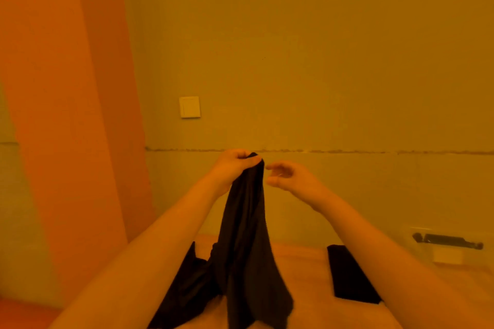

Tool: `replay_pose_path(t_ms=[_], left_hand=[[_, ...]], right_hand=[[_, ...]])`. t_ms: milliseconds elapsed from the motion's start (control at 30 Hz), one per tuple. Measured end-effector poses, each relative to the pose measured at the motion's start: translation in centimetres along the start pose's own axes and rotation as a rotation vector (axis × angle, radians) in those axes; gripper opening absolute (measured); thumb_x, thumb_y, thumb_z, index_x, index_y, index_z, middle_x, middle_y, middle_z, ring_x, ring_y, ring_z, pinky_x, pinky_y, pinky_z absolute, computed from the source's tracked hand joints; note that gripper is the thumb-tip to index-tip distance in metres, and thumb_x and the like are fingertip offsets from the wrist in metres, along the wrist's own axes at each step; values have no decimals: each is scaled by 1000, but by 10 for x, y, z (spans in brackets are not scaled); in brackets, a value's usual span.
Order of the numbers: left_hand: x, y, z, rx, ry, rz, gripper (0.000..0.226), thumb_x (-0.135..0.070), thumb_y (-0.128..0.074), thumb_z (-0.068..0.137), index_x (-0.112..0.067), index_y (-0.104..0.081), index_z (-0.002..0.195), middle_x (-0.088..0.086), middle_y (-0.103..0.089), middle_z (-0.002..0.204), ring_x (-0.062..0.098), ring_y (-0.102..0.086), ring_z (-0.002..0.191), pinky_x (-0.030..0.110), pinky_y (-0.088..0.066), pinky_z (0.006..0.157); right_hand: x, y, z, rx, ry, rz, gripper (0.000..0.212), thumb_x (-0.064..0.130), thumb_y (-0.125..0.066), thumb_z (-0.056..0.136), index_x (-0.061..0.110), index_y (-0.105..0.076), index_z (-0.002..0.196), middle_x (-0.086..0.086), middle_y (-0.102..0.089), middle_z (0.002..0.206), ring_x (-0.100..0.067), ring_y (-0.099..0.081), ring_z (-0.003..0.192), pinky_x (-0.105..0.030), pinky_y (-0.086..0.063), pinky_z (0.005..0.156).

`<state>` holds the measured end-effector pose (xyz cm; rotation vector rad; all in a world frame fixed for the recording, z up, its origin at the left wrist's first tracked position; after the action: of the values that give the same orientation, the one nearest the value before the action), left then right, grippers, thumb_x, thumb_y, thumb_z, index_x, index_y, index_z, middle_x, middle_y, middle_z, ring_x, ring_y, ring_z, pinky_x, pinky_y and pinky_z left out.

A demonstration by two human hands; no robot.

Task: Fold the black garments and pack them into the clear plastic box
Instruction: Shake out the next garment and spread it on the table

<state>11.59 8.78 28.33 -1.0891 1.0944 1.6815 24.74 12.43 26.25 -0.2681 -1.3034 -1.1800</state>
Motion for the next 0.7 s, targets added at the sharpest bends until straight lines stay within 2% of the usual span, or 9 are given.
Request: replay_pose_path(t_ms=[33,100,167,233,367,433,533,600,700], left_hand=[[-8,-5,1,7,-16,23,13,-15,-63,87,-12,-61,74,4,-61,73,13,-58,66,24,-46,64],[-21,-9,2,9,-43,82,13,-16,-65,86,-13,-61,74,2,-60,72,11,-56,66,23,-44,64],[-31,-1,5,-22,-56,169,15,-19,-66,85,-14,-59,73,2,-57,70,11,-53,66,23,-41,60],[-34,10,6,-37,-40,303,19,-24,-66,86,-14,-57,73,2,-54,69,12,-51,65,23,-39,58],[-22,3,0,239,185,399,21,-29,-64,87,-10,-62,95,3,-65,90,14,-62,83,24,-49,74],[-19,-2,-2,332,261,390,15,-26,-63,87,-14,-61,96,1,-66,95,13,-62,90,24,-50,77],[-29,0,8,267,183,266,8,-20,-60,89,-13,-63,88,2,-68,86,14,-62,84,25,-49,79],[-38,2,15,211,81,109,14,-20,-54,92,-13,-63,83,-4,-69,74,10,-61,77,19,-50,69],[-52,-1,18,115,-1,-154,18,-21,-50,95,-12,-62,84,-4,-70,67,7,-66,65,17,-54,61]], right_hand=[[1,-11,2,8,-2,35,27,17,-66,84,17,-58,110,2,-62,98,-10,-60,87,-20,-47,75],[3,-16,6,-22,-13,67,26,10,-63,86,9,-60,111,-1,-64,101,-13,-61,89,-21,-49,75],[4,-3,10,-73,-25,150,16,2,-58,88,0,-64,102,-3,-66,87,-14,-61,80,-19,-51,68],[7,12,12,-98,-16,166,11,0,-55,89,1,-65,86,0,-64,70,-11,-57,69,-16,-49,59],[27,32,17,-124,93,-151,31,9,-48,94,16,-50,64,1,-44,62,-7,-39,57,-16,-30,53],[35,41,18,-146,124,-221,35,15,-45,97,19,-43,62,4,-39,61,-6,-36,56,-16,-31,51],[40,56,19,-73,103,-282,21,20,-58,91,20,-53,70,6,-49,64,-1,-47,56,-11,-34,48],[44,67,19,8,67,-391,10,18,-70,81,14,-62,84,5,-56,70,1,-52,60,-9,-38,48],[46,85,20,66,8,-549,21,17,-72,79,13,-65,98,1,-63,85,-10,-59,77,-14,-45,59]])
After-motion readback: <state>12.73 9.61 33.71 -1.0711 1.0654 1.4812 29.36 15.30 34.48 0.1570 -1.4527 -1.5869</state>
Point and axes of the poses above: each hand's wrist, its own z-axis towards the middle knuckle, its own y-axis out of the back of the hand, x = y × z, the point moved 8 cm from there along z, towards the middle knuckle
